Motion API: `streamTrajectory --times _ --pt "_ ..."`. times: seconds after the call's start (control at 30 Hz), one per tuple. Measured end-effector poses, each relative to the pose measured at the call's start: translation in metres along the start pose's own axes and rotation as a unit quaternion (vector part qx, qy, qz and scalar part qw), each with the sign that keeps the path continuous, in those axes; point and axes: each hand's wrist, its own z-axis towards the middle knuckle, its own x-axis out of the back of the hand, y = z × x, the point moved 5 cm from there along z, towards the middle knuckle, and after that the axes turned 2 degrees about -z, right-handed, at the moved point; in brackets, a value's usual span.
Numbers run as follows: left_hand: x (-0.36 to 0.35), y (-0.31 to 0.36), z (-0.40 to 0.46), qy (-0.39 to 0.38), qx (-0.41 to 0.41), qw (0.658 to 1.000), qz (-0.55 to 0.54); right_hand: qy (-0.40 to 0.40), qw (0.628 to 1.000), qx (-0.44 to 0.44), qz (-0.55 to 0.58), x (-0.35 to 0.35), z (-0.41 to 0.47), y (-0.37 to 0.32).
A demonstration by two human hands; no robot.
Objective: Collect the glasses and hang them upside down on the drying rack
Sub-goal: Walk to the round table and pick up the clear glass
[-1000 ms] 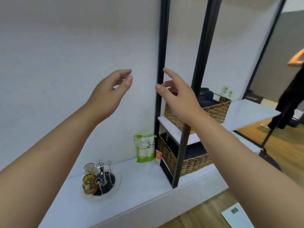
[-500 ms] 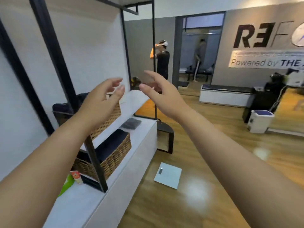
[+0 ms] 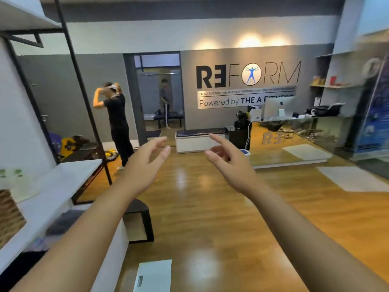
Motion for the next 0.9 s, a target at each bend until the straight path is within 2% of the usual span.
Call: streamTrajectory --times 0.23,0.43,0.67,0.9 --pt "-0.102 -0.004 0.127 -0.084 -0.045 0.994 -0.043 0.109 0.989 -0.07 -0.066 0.087 0.048 0.088" --pt "-0.2 -0.006 0.232 -0.149 -0.139 0.976 -0.076 0.201 0.967 -0.104 -0.115 0.132 0.089 0.143" --pt "-0.322 0.011 0.321 -0.273 -0.215 0.924 -0.156 0.338 0.908 -0.177 -0.169 0.189 0.095 0.189" --pt "-0.469 0.083 0.346 -0.359 -0.263 0.866 -0.23 0.429 0.833 -0.251 -0.243 0.271 0.06 0.237"
